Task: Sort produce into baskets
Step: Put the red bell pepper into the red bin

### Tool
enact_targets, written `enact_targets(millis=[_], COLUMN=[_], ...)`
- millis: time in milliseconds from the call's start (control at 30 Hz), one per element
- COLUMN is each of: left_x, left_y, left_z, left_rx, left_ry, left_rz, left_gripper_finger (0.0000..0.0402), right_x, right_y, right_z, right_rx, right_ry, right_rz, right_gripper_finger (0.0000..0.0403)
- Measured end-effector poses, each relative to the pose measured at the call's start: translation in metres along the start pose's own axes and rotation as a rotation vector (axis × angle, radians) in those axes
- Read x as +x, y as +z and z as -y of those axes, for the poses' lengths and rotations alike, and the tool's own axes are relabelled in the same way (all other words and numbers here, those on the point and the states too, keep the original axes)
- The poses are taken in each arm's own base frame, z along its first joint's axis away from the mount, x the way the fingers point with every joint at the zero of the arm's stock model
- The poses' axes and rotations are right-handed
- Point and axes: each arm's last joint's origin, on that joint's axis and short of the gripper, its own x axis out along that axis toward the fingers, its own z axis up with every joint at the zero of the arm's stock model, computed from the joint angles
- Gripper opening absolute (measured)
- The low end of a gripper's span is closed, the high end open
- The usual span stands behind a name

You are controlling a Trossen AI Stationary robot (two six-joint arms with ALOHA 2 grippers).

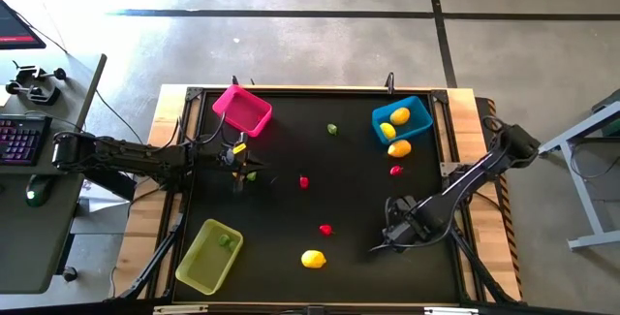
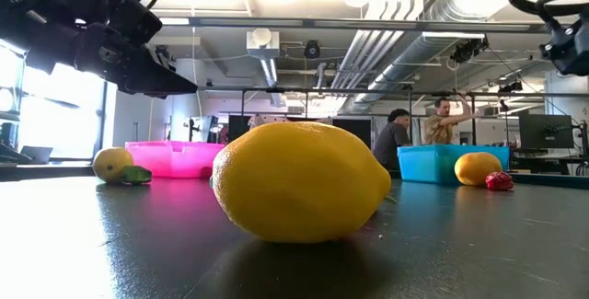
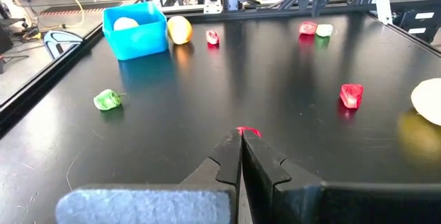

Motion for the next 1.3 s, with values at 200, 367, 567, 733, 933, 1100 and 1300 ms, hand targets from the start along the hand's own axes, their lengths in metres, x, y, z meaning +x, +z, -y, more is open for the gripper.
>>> enact_targets(millis=[200,367,567,733,933,1100,1300], left_x=[0.0,0.0,0.0,0.0,0.0,-0.001,-0.001], left_y=[0.0,0.0,0.0,0.0,0.005,0.01,0.008], left_z=[0.0,0.0,0.0,0.0,-0.001,-0.002,-0.002], left_rx=[-0.002,-0.012,-0.011,-0.009,0.016,0.024,0.02], left_ry=[0.0,0.0,0.0,0.0,0.006,0.008,0.012], left_rz=[0.0,-0.001,0.0,0.0,0.052,0.105,0.105], left_gripper_finger=[0.0,0.0,0.0,0.0,0.0,0.0,0.0], right_x=[0.012,0.022,0.027,0.029,0.017,0.001,-0.012], right_y=[0.002,0.004,0.006,0.007,0.016,0.036,0.08], right_z=[0.003,0.005,0.005,0.005,-0.003,-0.016,-0.032], right_rx=[0.014,0.018,0.015,-0.055,-0.166,-0.269,-0.429], right_ry=[0.008,0.018,0.042,0.05,0.062,0.098,0.186], right_rz=[-0.002,-0.005,0.0,0.0,0.008,0.083,0.255], right_gripper_finger=[0.0182,0.0163,0.0117,0.008,0.0028,0.0009,0.0009])
